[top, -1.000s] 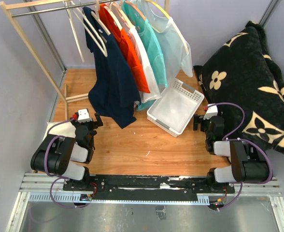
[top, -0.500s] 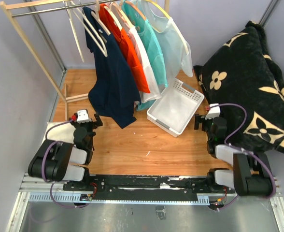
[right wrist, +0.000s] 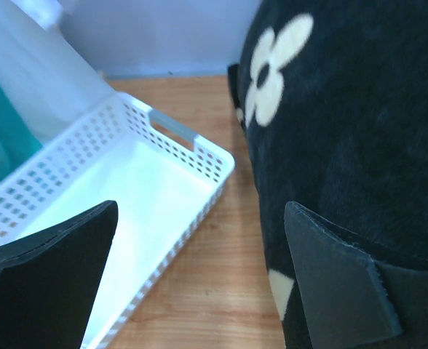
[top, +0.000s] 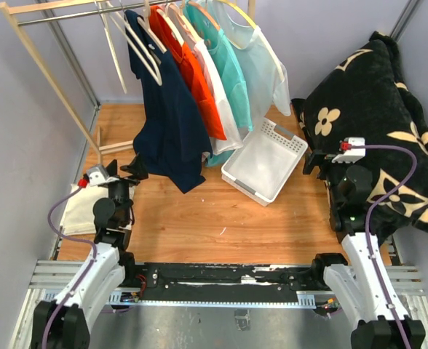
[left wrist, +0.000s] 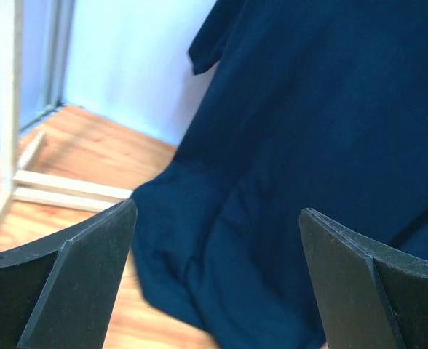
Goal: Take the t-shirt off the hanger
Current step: Pick up the hanger from the clothesline.
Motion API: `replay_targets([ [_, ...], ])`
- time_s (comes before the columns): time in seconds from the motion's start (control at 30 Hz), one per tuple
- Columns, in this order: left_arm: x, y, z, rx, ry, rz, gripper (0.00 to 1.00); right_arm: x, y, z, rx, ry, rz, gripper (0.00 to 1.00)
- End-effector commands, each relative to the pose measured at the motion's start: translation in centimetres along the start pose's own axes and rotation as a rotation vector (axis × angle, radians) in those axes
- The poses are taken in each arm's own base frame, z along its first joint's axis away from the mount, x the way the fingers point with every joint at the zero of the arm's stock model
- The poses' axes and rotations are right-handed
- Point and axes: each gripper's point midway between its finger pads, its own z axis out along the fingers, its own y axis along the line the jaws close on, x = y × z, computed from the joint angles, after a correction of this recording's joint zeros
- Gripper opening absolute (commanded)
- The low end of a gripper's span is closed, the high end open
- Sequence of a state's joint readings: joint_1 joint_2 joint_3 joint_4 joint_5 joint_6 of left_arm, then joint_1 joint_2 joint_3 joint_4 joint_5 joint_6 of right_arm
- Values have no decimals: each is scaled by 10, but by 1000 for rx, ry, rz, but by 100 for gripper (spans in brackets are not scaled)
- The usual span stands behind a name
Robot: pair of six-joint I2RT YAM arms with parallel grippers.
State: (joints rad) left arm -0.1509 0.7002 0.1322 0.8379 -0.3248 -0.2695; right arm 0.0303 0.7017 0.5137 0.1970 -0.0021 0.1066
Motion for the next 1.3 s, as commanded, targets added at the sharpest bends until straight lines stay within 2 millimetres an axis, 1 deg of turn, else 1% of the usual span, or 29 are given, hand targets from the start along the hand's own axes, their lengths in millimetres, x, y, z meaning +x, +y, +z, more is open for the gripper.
replay_targets([
  [0.0,-26,-29,-3,92,-4,-197,100,-28,22,-16,-117,-15,92,98],
  [0.07,-40,-41,-3,124,-13,-248,100,-45,33,-21,-174,-67,131,98],
  [0.17,-55,-48,-4,142,-33,-316,100,-68,47,-25,-243,-129,178,98],
  [0.27,-65,-60,-4,180,-7,-311,100,-71,54,-22,-281,-88,181,98],
  [0.33,-68,-67,-2,199,26,-282,100,-71,55,-21,-283,-63,166,98],
  [0.43,-70,-72,1,205,69,-251,100,-72,52,-21,-269,-55,150,98],
  [0.57,-66,-73,4,191,124,-222,98,-75,50,-23,-258,-38,133,98],
  [0.7,-61,-77,4,196,175,-205,98,-82,49,-26,-251,-29,118,98],
  [0.8,-58,-83,5,223,216,-181,99,-94,46,-27,-236,-31,111,98],
  [0.87,-55,-87,6,236,252,-163,100,-106,46,-25,-234,-32,109,98],
  [0.93,-53,-91,6,252,293,-148,100,-122,51,-21,-256,-32,109,99],
  [1.07,-54,-99,4,280,334,-145,100,-156,69,-9,-346,-34,128,99],
  [1.17,-65,-105,-2,318,319,-149,100,-182,82,-3,-395,-72,124,100],
  [1.27,-75,-111,-8,354,296,-150,100,-201,93,10,-418,-92,107,98],
])
